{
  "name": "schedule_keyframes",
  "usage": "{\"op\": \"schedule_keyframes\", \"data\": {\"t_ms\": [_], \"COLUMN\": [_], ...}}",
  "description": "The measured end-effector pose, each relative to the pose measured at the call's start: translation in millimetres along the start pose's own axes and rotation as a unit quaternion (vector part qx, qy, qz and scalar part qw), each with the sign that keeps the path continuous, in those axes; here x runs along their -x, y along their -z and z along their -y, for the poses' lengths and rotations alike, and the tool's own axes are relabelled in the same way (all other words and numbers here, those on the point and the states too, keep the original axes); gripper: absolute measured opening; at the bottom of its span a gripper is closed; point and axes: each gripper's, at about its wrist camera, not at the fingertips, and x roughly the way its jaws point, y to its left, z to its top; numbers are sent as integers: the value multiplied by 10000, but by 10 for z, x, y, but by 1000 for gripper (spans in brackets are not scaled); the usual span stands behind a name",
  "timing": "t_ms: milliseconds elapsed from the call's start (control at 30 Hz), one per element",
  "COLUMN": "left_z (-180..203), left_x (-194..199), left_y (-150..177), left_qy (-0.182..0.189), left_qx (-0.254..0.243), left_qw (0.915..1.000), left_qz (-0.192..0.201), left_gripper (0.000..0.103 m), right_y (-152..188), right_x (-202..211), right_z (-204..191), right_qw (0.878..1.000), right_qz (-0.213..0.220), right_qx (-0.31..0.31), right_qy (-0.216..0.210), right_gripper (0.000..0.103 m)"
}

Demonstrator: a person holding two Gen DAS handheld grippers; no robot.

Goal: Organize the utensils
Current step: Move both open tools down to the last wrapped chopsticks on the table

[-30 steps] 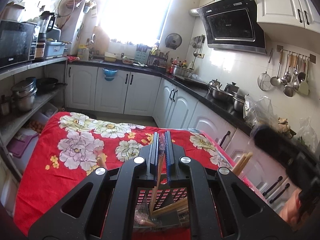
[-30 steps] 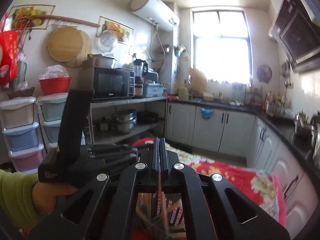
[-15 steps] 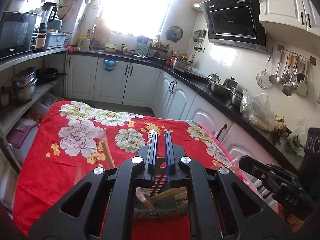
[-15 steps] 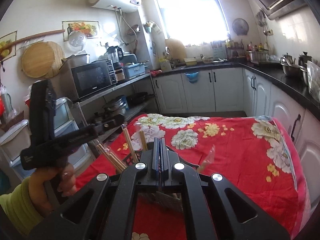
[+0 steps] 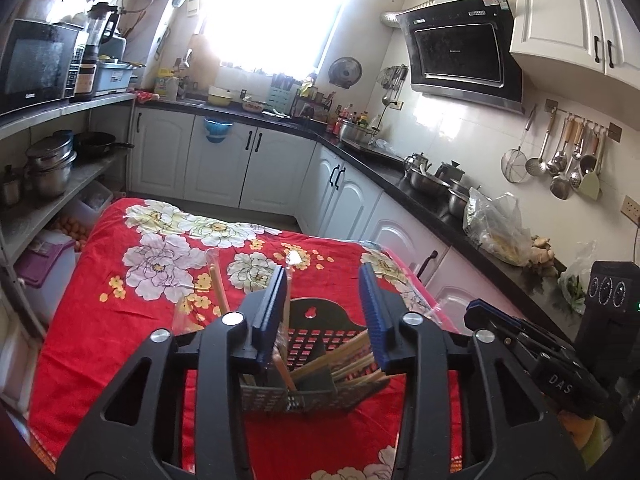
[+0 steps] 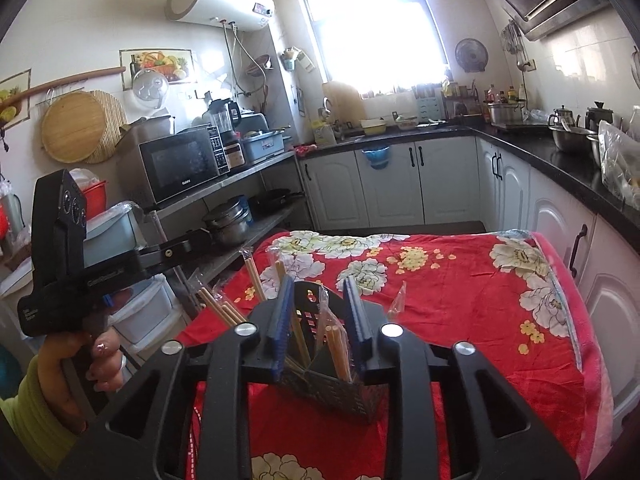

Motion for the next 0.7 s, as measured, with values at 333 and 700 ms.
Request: {"op": "schedule_keyframes", "data": {"t_ms": [333, 700], "left_z": [-19, -297], "left_x": [411, 832], "left_y": [172, 538], "left_qy": [-59, -487], "left_qx": [10, 200], "left_qw": [9999, 9985], "left_qz": [135, 153], "left_gripper": [63, 89], "right_y": [106, 412], "right_x": [288, 438], "right_z": [-100, -318], "right_qw": [9998, 9998], "right_qz": [99, 71], "right_qx": [125, 210], "right_qy": [96, 0], "right_gripper": [51, 71]}}
